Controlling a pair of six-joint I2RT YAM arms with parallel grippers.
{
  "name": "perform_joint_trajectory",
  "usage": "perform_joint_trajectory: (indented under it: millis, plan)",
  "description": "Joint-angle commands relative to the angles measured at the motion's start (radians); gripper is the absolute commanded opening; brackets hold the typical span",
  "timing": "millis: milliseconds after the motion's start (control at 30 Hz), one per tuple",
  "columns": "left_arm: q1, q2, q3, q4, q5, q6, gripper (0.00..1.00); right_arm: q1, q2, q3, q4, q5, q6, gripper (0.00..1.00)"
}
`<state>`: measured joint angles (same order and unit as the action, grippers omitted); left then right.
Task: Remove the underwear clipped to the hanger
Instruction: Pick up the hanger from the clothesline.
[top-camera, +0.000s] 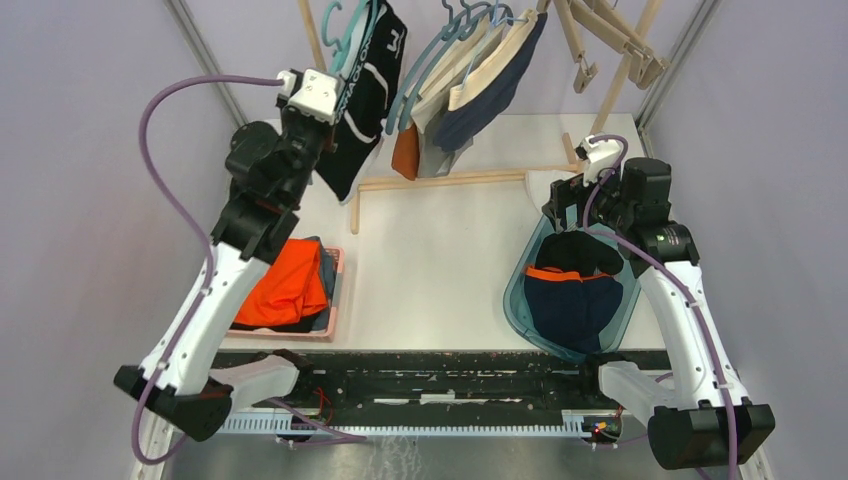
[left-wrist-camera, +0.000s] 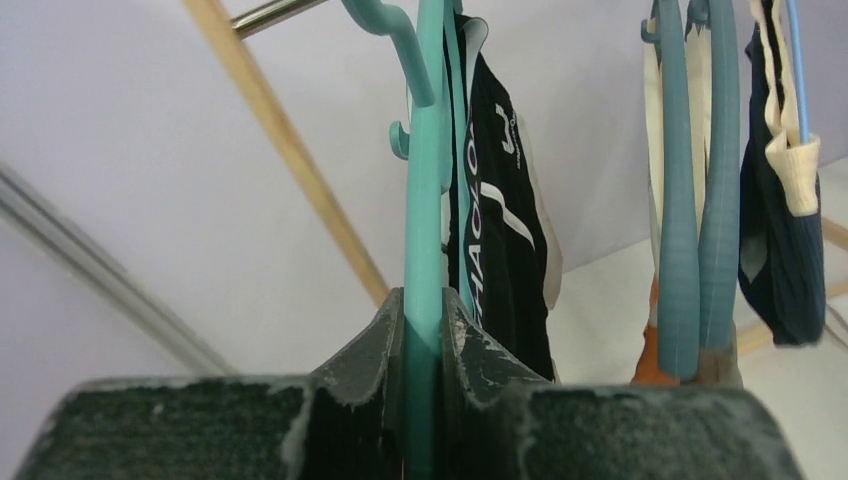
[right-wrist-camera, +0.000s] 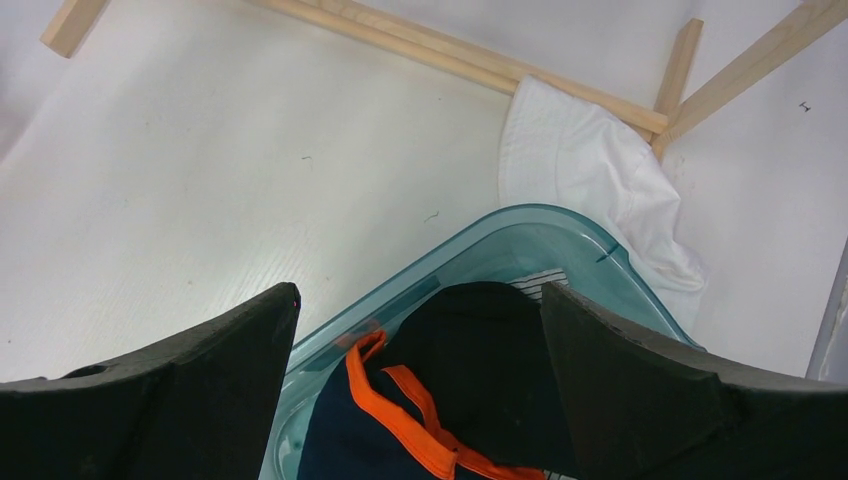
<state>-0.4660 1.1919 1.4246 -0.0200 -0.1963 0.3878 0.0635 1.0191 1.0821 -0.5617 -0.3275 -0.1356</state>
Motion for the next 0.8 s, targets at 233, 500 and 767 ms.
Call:
perform_joint_trajectory:
  millis: [233,500,767]
  plan:
    - [0.002,-0.227,0.137,-0.602,0.088,0.061,0.03,0.011,-0.069,0.016,0.021,-0.081,-0.011,1.0]
    - [0.001,-0.219,0.249,-0.912,0.32,0.06,0.03,0.024,-0.068,0.038,0.007,-0.132,-0.007,1.0]
    - [0.002,-0.158,0.326,-1.135,0.445,0.153,0.03,0.067,-0.033,0.135,-0.083,-0.223,-0.051,1.0]
